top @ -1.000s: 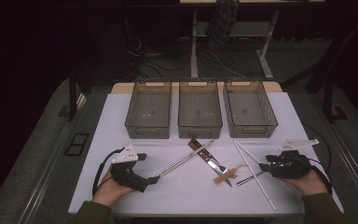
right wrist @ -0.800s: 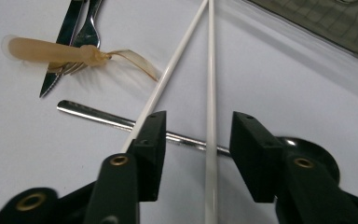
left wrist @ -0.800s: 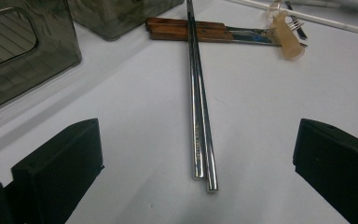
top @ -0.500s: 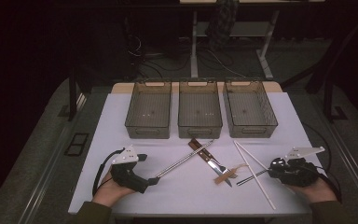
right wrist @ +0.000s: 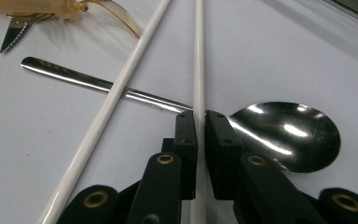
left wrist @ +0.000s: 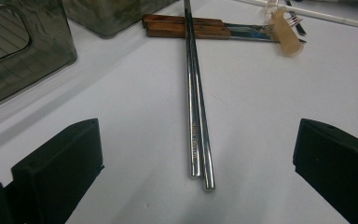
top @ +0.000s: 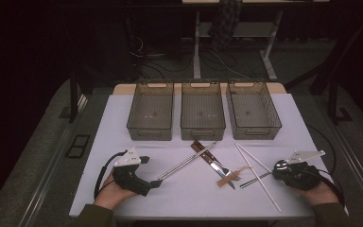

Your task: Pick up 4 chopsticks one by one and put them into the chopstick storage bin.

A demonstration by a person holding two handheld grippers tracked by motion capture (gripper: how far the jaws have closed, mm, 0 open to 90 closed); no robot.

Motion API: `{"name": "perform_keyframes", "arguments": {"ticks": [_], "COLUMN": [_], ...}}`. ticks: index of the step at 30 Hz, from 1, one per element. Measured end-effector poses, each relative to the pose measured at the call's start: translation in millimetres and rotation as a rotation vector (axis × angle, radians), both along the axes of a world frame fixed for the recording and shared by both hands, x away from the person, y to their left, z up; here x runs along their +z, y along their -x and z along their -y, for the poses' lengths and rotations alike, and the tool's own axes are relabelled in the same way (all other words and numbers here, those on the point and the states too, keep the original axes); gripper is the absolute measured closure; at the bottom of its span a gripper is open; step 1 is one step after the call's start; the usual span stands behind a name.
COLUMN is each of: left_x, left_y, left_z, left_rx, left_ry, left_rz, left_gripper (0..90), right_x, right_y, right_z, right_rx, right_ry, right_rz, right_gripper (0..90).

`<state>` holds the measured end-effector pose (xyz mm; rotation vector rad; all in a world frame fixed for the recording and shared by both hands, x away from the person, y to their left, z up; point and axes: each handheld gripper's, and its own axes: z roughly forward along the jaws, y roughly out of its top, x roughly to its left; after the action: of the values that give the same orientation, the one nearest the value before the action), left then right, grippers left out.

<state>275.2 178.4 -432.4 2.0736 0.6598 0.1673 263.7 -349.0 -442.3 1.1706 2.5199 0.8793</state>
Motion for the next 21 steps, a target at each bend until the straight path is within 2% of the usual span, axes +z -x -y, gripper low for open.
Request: {"name": "perform_keyframes", "arguments": {"ticks": [6,10,13,21], "left_x": [-0.1,-0.1,-0.1,0.1], "left_y": [0.0,-0.2,-0.1,-0.3], "left_z": [0.4,0.1,0.2,-0.1], "left_rx": [-0.002,-0.002,-0.001,-0.001], "left_ry": [-0.002,-0.004,-0.003,-0.001], "left_rz": [0.001,0.002,0.000,0.002], "left_gripper": [0.0,0.0,0.0,0.0], "right_x": [-0.8,-1.3,-0.6,1.3], "right_y": [0.4,-0.1,0.1,0.4], "right_z": [1.2,3.3,1.6,5.0], "right_rx": [0.004,-0.018,-0.005,-0.001], "right_ry": [-0.007,-0.037,-0.018,-0.054], "right_rz": [0.005,-0.010,0.000,0.001], "right_gripper": [83.2,83.3,83.3,83.4]}}
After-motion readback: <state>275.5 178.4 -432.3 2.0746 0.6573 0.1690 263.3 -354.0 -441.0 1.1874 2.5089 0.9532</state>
